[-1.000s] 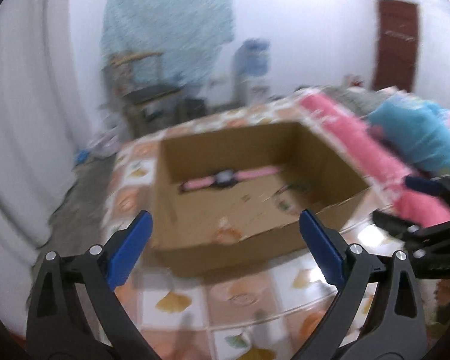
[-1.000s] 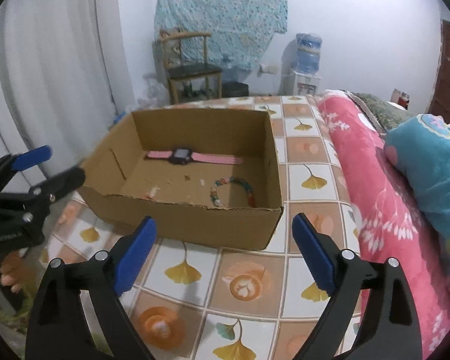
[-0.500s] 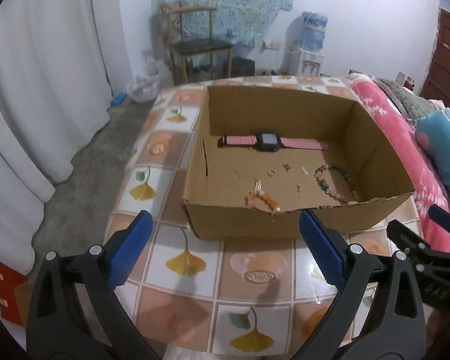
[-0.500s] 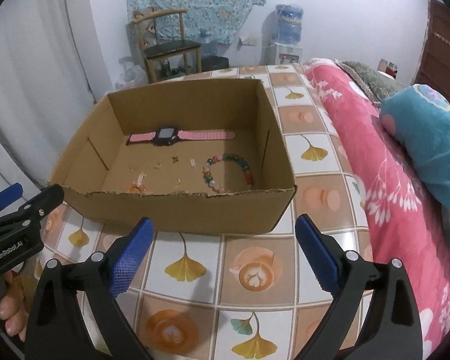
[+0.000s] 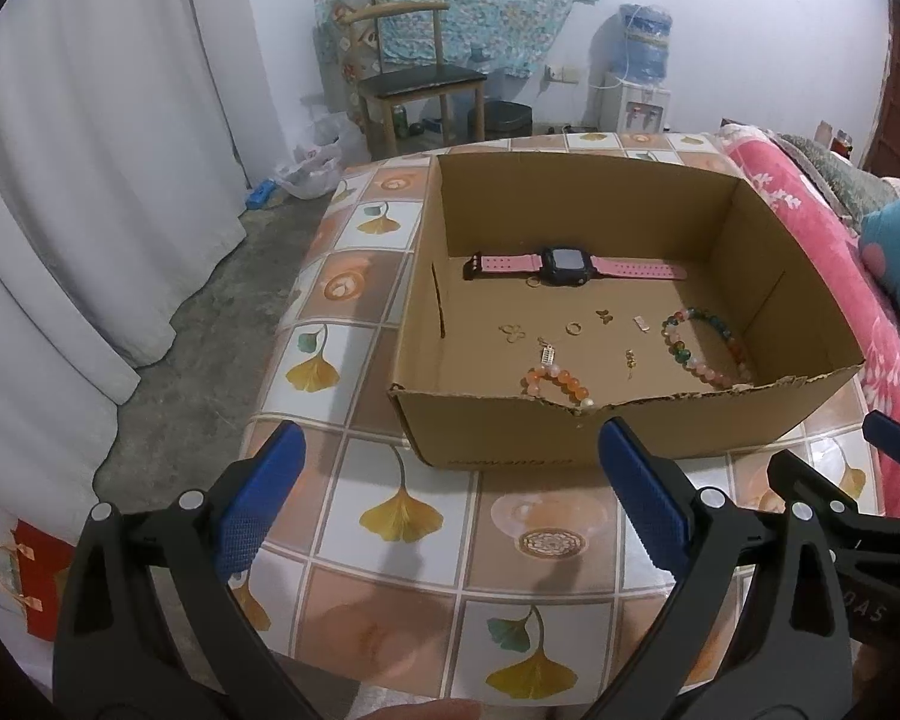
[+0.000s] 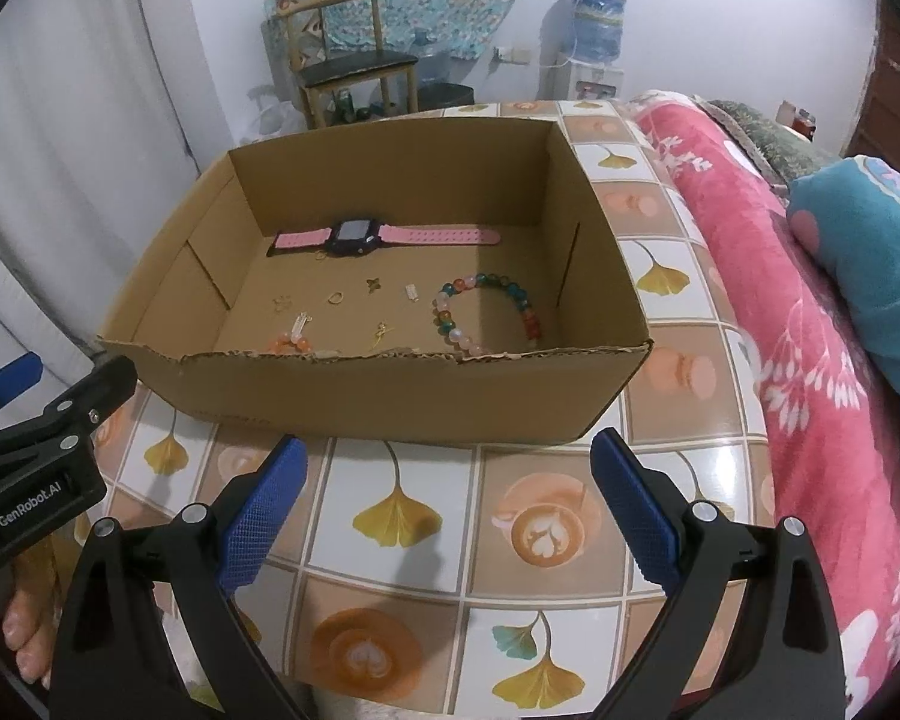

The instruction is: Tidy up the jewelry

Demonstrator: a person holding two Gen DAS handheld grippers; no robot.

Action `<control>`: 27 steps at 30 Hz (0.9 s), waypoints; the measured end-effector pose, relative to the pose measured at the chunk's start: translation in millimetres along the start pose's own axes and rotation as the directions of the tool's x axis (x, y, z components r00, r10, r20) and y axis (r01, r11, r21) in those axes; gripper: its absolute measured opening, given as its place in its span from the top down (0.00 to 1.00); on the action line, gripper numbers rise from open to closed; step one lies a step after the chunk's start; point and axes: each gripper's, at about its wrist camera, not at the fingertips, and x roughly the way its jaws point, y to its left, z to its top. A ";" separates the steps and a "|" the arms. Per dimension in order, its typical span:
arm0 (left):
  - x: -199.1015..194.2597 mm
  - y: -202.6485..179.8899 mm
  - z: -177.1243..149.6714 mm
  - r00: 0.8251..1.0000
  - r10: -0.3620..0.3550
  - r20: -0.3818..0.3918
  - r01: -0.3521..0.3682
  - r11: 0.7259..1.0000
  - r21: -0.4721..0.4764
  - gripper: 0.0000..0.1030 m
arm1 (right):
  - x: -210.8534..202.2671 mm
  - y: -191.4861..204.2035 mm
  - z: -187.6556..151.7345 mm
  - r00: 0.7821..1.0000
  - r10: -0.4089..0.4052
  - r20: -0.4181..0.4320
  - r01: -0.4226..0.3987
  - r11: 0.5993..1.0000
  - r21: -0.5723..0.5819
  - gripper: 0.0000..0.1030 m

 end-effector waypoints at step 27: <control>3.9 -2.6 -3.3 1.000 0.007 -0.029 -0.006 1.000 0.026 0.08 | 0.3 -0.8 -1.3 1.000 0.004 -0.011 -0.004 1.000 0.015 0.10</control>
